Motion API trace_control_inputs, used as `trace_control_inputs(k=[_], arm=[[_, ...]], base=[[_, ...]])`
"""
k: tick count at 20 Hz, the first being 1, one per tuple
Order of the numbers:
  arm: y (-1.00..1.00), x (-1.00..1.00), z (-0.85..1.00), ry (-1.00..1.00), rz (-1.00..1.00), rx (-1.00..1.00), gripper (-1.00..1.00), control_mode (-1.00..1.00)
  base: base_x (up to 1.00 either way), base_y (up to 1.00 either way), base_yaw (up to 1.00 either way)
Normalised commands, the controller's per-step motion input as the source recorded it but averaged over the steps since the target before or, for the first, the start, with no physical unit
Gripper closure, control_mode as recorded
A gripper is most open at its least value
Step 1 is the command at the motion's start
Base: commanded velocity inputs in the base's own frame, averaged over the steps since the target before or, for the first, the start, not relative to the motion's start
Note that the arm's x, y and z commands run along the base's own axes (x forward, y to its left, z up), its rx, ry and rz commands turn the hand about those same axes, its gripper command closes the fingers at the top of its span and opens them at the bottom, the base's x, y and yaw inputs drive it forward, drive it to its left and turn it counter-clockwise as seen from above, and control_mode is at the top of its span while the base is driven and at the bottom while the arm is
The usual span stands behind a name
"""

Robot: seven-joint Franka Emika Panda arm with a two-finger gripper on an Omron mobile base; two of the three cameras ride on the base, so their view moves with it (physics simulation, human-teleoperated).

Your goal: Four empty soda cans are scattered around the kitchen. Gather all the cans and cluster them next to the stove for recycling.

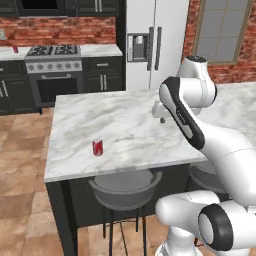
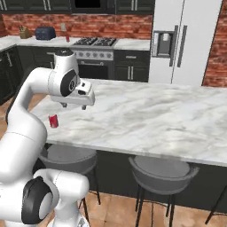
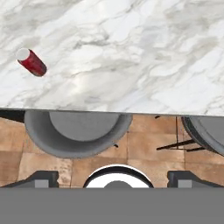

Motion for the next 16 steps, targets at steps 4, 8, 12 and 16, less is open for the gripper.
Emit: trace_control_inputs(k=[4, 8, 12, 16], arm=[[0.0, 0.0, 0.0, 0.0, 0.0, 0.0, -1.0, 1.0], [0.0, 0.0, 0.0, 0.0, 0.0, 0.0, -1.0, 1.0], [0.0, 0.0, 0.0, 0.0, 0.0, 0.0, -1.0, 1.0], [0.0, 0.0, 0.0, 0.0, 0.0, 0.0, -1.0, 1.0]], base=[[0.0, 1.0, 0.03], [0.0, 0.94, 0.05], [0.07, 0.75, 0.02], [0.42, 0.14, 0.0]])
